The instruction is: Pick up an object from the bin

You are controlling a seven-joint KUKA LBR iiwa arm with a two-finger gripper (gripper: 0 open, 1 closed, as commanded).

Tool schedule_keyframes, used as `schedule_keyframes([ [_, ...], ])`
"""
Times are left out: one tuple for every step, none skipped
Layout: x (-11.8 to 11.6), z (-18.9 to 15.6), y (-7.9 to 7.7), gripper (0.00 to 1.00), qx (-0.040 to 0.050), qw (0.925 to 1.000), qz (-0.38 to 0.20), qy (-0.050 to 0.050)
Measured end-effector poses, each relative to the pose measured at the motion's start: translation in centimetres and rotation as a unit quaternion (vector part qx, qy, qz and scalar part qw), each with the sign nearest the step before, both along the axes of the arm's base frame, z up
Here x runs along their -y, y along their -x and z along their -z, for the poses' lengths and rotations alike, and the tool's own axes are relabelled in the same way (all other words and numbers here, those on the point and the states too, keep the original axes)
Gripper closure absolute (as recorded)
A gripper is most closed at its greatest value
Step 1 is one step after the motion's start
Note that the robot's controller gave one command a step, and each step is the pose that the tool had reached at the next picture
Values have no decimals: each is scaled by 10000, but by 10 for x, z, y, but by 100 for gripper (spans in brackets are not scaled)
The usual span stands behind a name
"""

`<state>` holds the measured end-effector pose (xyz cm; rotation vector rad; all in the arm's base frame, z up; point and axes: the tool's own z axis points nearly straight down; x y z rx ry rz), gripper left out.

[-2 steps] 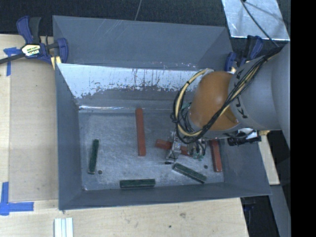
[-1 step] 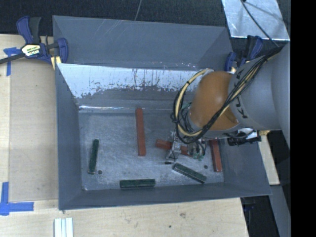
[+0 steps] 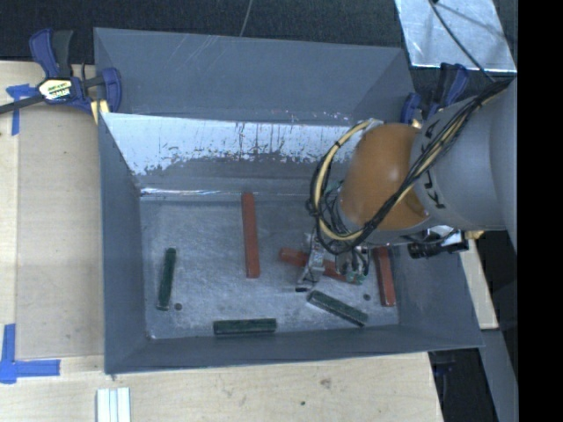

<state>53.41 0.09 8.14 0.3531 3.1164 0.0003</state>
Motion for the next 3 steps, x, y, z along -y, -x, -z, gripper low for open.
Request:
schedule_keyframes([
  [0,0,0,100,2,10000,-2,1],
  [0,-1,0,100,0,10000,-4,1],
  [0,-3,0,100,-7,10000,-7,0],
])
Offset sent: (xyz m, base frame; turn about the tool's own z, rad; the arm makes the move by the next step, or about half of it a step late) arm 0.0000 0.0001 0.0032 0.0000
